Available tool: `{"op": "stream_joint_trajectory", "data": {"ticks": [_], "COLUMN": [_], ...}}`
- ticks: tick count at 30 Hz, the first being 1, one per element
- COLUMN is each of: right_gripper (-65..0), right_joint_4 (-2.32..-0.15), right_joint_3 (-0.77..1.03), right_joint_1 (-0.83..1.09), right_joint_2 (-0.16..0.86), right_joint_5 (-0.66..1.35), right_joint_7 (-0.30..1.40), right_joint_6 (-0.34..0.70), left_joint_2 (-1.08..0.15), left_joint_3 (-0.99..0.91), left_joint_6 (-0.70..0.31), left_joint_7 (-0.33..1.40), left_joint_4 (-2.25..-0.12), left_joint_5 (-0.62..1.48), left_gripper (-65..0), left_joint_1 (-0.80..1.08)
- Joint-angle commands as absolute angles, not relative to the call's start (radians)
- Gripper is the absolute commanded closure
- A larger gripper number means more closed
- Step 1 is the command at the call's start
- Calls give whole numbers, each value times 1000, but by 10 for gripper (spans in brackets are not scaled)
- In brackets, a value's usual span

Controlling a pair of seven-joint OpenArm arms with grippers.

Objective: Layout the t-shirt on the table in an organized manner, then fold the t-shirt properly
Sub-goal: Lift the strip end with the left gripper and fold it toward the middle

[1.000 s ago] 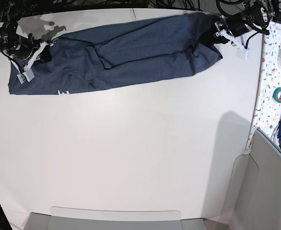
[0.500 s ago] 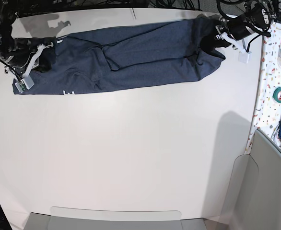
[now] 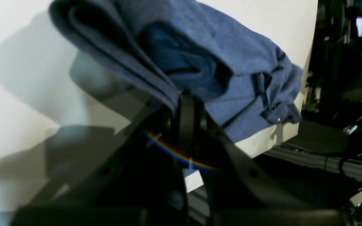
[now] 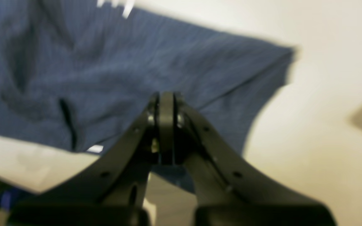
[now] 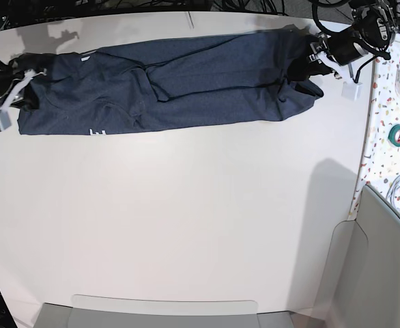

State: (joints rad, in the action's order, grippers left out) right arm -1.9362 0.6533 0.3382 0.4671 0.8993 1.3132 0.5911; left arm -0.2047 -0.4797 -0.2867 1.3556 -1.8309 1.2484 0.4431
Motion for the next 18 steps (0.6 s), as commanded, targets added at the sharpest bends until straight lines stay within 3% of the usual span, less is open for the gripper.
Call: {"op": "stream_joint_trajectory", "data": {"ticks": [1, 7, 18], "right_gripper": [-6, -6, -6], "right_joint_4": [-1948, -1945, -1735], "right_joint_3": [680, 751, 829], "right_joint_1": [335, 335, 372], "right_joint_2": [486, 483, 489], "right_joint_5": [906, 905, 905], "right_joint_7": [1303, 1343, 1343], "right_joint_6": [588, 587, 585], "left_joint_2": [-211, -170, -159], "left_joint_3": [-479, -472, -154], "left_joint_6": [-291, -291, -286], "left_joint_7": [1380, 1396, 1396], "left_joint_4": [-1863, -1876, -1870], "left_joint_5": [1277, 1279, 1270], "left_gripper": [0, 0, 0], "left_joint_1": [418, 326, 263]}}
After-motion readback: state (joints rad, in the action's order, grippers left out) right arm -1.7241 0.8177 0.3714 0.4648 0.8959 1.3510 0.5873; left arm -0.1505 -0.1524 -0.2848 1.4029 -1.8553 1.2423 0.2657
